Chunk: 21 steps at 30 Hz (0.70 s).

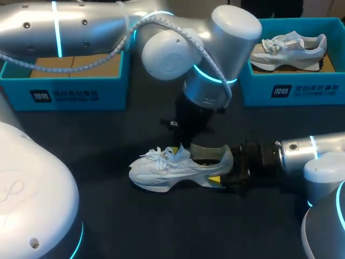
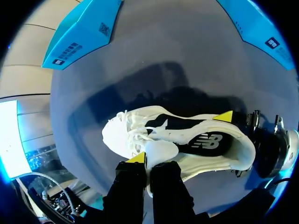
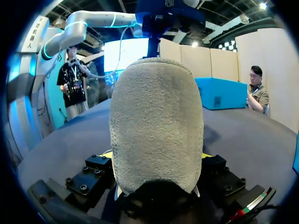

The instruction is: Take the shoe out of the shoebox, open the shoe tongue, remove and reinsert the insole, then place the shoe into the shoebox

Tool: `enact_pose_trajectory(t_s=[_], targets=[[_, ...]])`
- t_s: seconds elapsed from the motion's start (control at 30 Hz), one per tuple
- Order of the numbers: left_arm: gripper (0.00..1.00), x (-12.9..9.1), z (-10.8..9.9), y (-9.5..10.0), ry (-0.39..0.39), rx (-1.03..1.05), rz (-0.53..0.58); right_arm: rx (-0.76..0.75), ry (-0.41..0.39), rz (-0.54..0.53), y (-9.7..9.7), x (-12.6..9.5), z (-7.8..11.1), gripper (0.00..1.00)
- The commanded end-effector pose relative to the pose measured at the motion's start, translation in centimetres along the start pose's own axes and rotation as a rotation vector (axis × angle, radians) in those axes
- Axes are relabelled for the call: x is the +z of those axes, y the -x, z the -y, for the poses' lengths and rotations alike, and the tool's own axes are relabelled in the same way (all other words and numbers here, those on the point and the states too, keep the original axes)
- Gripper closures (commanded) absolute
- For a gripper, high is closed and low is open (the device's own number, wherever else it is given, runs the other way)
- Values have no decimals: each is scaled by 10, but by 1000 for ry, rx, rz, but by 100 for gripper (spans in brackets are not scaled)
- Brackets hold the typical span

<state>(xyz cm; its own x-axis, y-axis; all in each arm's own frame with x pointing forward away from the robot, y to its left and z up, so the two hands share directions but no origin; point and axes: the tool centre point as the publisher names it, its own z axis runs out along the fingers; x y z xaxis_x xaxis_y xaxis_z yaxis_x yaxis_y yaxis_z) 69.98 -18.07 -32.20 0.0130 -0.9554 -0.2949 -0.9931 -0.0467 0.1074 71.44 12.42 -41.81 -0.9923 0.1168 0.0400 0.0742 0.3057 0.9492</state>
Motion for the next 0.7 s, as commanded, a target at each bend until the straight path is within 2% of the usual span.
enact_pose_trajectory(t_s=[0.03, 0.27, 0.43, 0.7], targets=[[100, -2, -1, 23, -6, 7, -175, 1, -8, -1, -1, 3, -1, 100], [100, -1, -1, 46, -12, 8, -363, 1, -8, -1, -1, 3, -1, 100], [100, 7, 1, 61, -7, 6, -473, 1, -8, -1, -1, 3, -1, 100], [100, 36, 4, 67, 19, 2, -468, 1, -8, -1, -1, 3, -1, 100]])
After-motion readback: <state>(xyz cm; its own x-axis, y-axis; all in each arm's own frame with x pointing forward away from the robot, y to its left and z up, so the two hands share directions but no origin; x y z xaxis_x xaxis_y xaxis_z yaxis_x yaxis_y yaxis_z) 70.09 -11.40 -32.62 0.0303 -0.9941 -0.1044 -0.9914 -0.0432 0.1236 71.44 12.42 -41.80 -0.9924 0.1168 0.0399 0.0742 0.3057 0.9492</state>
